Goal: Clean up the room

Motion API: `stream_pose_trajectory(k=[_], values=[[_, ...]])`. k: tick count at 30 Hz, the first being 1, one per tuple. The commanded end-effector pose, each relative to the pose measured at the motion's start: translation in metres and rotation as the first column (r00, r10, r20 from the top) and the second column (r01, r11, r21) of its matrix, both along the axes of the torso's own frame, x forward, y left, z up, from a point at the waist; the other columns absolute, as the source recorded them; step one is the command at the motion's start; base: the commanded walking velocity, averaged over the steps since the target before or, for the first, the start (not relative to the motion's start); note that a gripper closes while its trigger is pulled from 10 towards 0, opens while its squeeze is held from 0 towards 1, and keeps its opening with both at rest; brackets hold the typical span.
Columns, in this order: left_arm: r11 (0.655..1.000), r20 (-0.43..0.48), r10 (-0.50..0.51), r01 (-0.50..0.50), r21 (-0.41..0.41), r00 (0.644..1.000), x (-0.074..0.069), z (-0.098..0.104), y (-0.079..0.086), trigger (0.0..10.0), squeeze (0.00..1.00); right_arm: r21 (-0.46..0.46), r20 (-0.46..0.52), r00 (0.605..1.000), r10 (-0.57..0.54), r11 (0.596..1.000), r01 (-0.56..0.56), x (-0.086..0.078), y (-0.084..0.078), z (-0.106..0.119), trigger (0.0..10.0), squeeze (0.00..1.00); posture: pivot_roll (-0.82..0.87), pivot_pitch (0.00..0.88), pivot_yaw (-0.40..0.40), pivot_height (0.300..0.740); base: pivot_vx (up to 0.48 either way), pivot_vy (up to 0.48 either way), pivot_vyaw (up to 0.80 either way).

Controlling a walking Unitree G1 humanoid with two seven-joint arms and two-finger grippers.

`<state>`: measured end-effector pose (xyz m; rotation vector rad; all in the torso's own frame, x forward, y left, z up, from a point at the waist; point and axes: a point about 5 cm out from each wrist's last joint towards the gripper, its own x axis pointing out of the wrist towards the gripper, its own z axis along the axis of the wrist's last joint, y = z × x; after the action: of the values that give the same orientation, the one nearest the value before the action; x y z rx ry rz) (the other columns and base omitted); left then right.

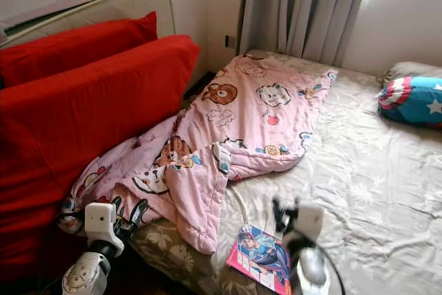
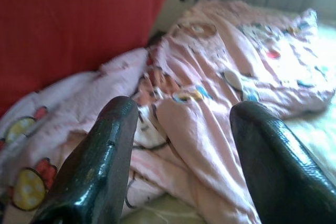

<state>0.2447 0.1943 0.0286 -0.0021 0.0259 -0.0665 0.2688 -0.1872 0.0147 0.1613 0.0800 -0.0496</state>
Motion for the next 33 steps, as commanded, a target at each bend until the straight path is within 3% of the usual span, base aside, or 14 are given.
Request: stream_pose_trajectory(k=[1, 7, 21, 26, 29, 33], values=[[1.000, 0.010, 0.018, -0.018, -0.006, 1.000, 0.000, 0.005, 0.002, 10.0, 0.00, 0.018, -0.042, 0.999, -0.027, 0.999, 0.028, -0.011, 0.000, -0.011, 10.0, 0.00, -0.04, 0.000, -0.042, 0.740, 0.000, 0.000, 0.00], [1.000, 0.022, 0.024, -0.024, -0.003, 0.999, 0.000, 0.009, 0.006, 10.0, 0.00, 0.034, -0.029, 0.998, -0.048, 0.998, 0.049, -0.026, 0.004, -0.013, 10.0, 0.00, -0.02, 0.000, -0.040, 0.740, 0.000, 0.000, 0.00], [0.999, 0.026, 0.008, -0.008, -0.033, 1.000, 0.015, 0.019, -0.010, 10.0, 0.00, 0.029, 0.009, 0.996, -0.090, 0.996, 0.089, -0.027, 0.003, -0.003, 10.0, 0.00, -0.05, 0.000, -0.040, 0.740, 0.000, 0.000, 0.00], [0.999, 0.020, 0.008, -0.007, -0.035, 1.000, 0.014, 0.019, -0.011, 10.0, 0.00, 0.018, -0.001, 0.996, -0.087, 0.996, 0.087, -0.026, 0.005, -0.002, 10.0, 0.00, -0.04, 0.000, -0.046, 0.740, 0.000, 0.000, 0.00], [0.999, 0.013, 0.016, -0.015, -0.038, 1.000, 0.010, 0.018, -0.011, 10.0, 0.00, 0.005, -0.061, 0.996, -0.071, 0.997, 0.072, -0.024, 0.010, -0.007, 10.0, 0.00, -0.03, 0.000, -0.051, 0.740, 0.000, 0.000, 0.00], [0.999, 0.009, 0.017, -0.016, -0.037, 1.000, 0.010, 0.018, -0.011, 10.0, 0.00, 0.002, -0.077, 0.994, -0.071, 0.997, 0.071, -0.025, 0.010, -0.010, 10.0, 0.00, -0.04, 0.002, -0.049, 0.716, 0.000, 0.000, 0.00]])
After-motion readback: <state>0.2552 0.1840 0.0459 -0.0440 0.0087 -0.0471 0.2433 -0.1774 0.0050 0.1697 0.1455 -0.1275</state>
